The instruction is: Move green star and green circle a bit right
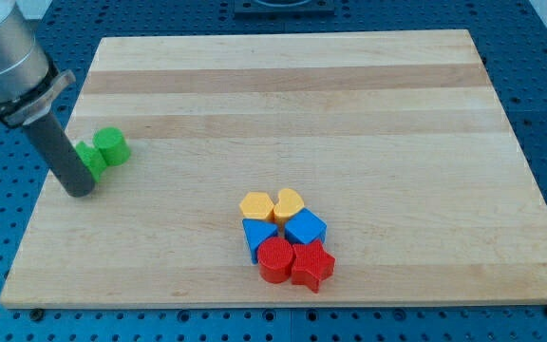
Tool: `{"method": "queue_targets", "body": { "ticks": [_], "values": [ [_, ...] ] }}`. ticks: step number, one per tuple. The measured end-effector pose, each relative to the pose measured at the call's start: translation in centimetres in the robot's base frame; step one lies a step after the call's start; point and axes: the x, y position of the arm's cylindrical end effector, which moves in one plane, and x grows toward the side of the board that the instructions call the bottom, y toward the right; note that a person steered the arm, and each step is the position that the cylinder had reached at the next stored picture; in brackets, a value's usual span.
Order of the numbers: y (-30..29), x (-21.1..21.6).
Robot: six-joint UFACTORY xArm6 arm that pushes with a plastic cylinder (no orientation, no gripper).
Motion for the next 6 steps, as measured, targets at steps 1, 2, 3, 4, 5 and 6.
{"method": "queue_targets", "body": {
  "ticks": [1, 2, 3, 4, 5, 6],
  "values": [
    [0.0, -1.4],
    [-0.7, 0.1],
    [-2.9, 2.6],
    [-5.5, 2.4],
    [-5.5, -0.4],
    [-5.5, -3.2]
  ]
}}
